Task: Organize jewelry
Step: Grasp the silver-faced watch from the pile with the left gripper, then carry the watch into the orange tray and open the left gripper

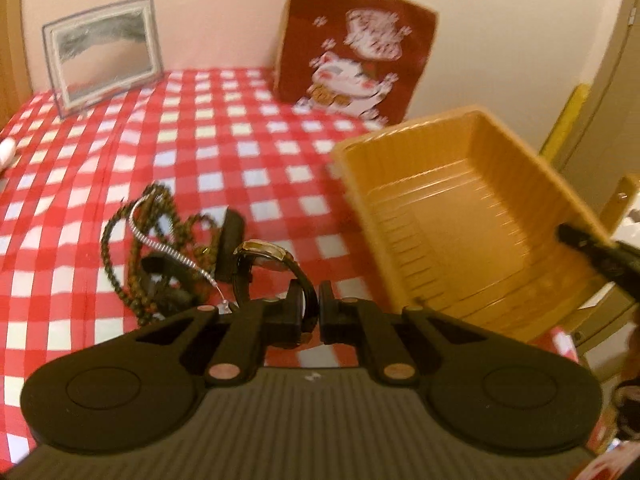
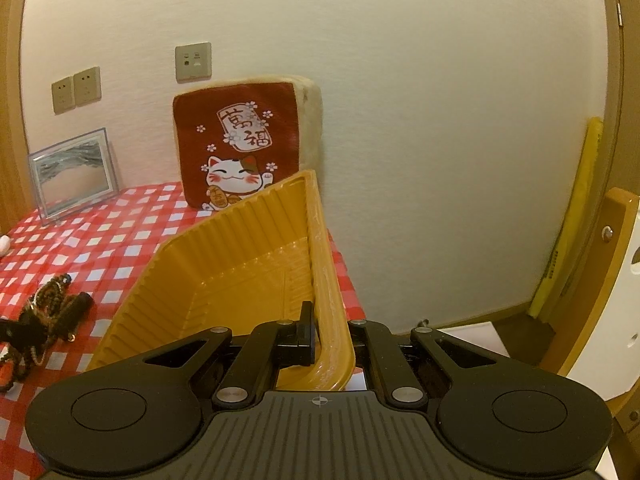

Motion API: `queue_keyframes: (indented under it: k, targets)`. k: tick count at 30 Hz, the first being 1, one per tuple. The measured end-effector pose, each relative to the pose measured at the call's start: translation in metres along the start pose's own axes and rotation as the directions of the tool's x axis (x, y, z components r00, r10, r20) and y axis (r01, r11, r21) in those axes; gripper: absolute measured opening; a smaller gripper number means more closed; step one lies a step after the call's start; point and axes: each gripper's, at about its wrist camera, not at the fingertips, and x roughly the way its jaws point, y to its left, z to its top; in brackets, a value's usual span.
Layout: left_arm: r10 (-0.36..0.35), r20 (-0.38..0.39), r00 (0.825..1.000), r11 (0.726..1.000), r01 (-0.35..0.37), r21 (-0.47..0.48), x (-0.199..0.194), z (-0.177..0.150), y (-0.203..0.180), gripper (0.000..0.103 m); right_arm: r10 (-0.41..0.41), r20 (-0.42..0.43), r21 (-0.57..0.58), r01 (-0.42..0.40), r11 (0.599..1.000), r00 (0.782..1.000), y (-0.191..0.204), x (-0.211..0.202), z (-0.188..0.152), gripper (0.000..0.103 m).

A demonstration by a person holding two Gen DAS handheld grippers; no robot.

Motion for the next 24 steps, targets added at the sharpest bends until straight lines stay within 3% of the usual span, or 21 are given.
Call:
queue_keyframes:
  k: [5, 10, 17, 24]
  targets:
    - [-0.084, 0.024, 0.996, 0.996, 0.083, 0.04, -0.01, 0.009, -0.024, 0.006, 0.012, -0.002, -0.008, -0.012, 1.0, 1.0, 0.002, -0.002, 0.001, 0.005]
    - [-0.184, -0.008, 0.983, 0.98, 0.184, 0.072, 0.001, 0.009, -0.055, 0.006, 0.015, 0.002, -0.023, -0.015, 1.0, 1.0, 0.004, -0.004, 0.001, 0.005]
    - [-0.309, -0.082, 0.947, 0.947, 0.315, 0.066, 0.029, 0.002, -0.087, 0.007, 0.01, 0.002, -0.03, -0.009, 1.0, 1.0, 0.004, -0.007, 0.0, 0.005]
    - [-0.325, -0.154, 0.933, 0.94, 0.337, 0.056, 0.058, -0.003, -0.099, 0.008, 0.009, 0.001, -0.034, -0.008, 0.999, 1.0, 0.005, -0.008, 0.0, 0.005]
